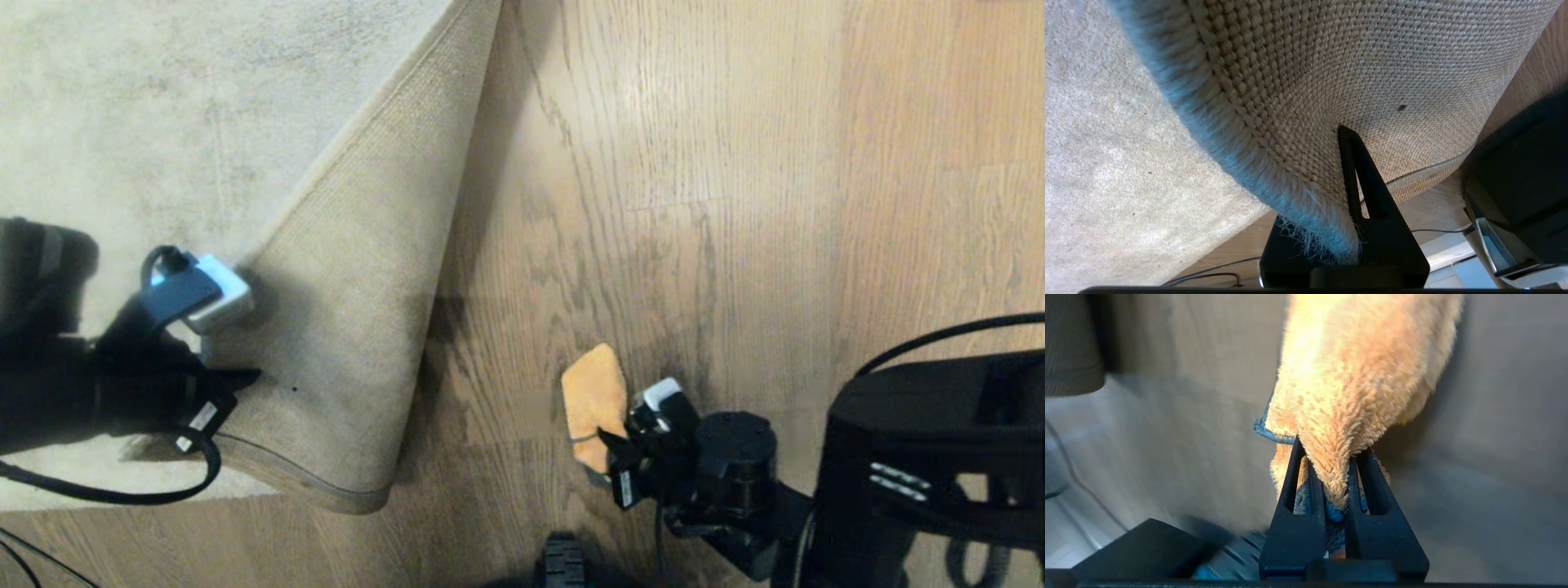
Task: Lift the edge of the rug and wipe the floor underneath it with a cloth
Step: Wipe the floor under the carpet with a rag
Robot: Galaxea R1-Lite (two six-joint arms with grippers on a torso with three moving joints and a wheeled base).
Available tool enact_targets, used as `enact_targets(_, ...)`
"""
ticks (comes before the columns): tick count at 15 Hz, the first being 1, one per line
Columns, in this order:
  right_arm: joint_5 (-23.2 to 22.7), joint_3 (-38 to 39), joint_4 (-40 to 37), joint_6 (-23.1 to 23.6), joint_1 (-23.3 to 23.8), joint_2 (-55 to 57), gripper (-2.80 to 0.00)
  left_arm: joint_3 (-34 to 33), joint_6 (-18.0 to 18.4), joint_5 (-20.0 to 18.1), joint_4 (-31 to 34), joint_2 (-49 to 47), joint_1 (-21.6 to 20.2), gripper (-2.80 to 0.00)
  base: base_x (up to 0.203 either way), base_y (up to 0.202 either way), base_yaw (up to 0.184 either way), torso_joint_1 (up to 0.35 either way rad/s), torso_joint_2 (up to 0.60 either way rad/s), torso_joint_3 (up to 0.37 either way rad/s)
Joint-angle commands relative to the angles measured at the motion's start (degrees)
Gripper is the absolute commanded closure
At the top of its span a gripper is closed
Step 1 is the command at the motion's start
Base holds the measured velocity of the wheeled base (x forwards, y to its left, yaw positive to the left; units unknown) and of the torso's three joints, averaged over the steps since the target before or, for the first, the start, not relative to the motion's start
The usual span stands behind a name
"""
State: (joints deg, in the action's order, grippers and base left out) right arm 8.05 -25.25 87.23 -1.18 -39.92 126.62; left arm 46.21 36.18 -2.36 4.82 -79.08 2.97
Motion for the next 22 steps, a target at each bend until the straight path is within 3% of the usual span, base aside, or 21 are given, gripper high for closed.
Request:
enact_targets(1,0.0,7.9,2.2,-0.1,3.6,-12.6,0.00,-0.1,0.2,0.0,0.0,0.4,0.3,0.00,0.000,0.000,0.000,0.000,0.00,0.000)
enact_targets(5,-0.1,21.1,2.1,-0.1,9.0,-25.0,0.00,-0.1,0.2,0.0,0.0,0.8,1.2,0.00,0.000,0.000,0.000,0.000,0.00,0.000)
enact_targets(13,0.2,21.9,2.2,0.2,12.0,-29.0,0.00,-0.4,0.1,0.0,0.0,1.5,1.2,0.00,0.000,0.000,0.000,0.000,0.00,0.000)
enact_targets(22,0.2,25.2,1.9,3.1,24.8,-41.4,0.00,-0.6,0.3,0.0,0.0,2.4,2.5,0.00,0.000,0.000,0.000,0.000,0.00,0.000)
